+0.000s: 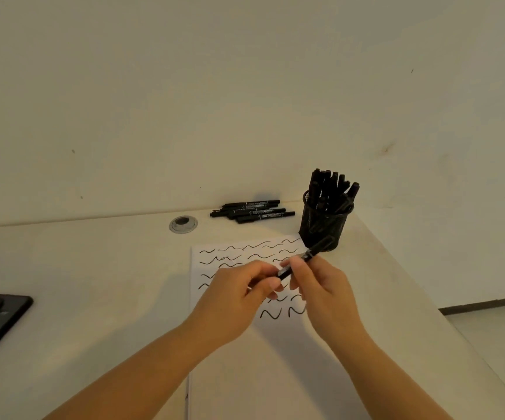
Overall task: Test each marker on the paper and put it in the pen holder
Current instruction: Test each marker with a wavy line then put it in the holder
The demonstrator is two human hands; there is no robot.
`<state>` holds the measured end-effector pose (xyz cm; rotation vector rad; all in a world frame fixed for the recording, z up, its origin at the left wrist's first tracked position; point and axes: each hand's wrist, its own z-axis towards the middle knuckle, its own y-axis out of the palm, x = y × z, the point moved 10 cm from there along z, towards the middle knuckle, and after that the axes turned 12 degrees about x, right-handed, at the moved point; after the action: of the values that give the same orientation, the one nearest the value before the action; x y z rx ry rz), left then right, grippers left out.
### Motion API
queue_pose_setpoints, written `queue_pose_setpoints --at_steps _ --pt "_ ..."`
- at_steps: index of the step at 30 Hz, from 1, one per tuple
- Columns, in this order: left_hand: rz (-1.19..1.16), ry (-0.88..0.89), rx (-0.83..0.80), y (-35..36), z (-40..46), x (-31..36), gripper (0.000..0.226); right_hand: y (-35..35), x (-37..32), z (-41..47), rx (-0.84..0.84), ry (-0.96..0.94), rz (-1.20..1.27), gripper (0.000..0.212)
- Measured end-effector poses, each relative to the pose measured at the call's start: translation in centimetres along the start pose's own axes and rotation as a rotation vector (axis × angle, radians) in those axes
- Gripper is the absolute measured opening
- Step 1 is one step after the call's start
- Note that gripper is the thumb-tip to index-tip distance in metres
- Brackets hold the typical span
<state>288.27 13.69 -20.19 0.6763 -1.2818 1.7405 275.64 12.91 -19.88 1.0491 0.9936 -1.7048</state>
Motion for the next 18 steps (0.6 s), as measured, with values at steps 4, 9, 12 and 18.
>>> queue_pose_setpoints --at_steps 4,9,12,18 --pt "0.167 0.088 -0.006 0.2 -1.5 0.3 0.014 -1.1 2.3 -1.5 0.125 0.206 0.16 0.025" --pt "0.227 0.077 -0.098 1.5 -2.6 0.9 0.023 -0.4 3.1 -2.3 0.056 0.283 0.102 0.036" --pt "0.094 -0.07 -0.138 2.2 -2.5 0.5 0.031 -0.6 3.6 -2.4 0.079 0.308 0.153 0.037" --pt "-0.276 -0.41 -0.413 3.7 -4.4 -1.2 0.036 -7.2 5.9 0.4 0.447 0.372 0.303 0.033"
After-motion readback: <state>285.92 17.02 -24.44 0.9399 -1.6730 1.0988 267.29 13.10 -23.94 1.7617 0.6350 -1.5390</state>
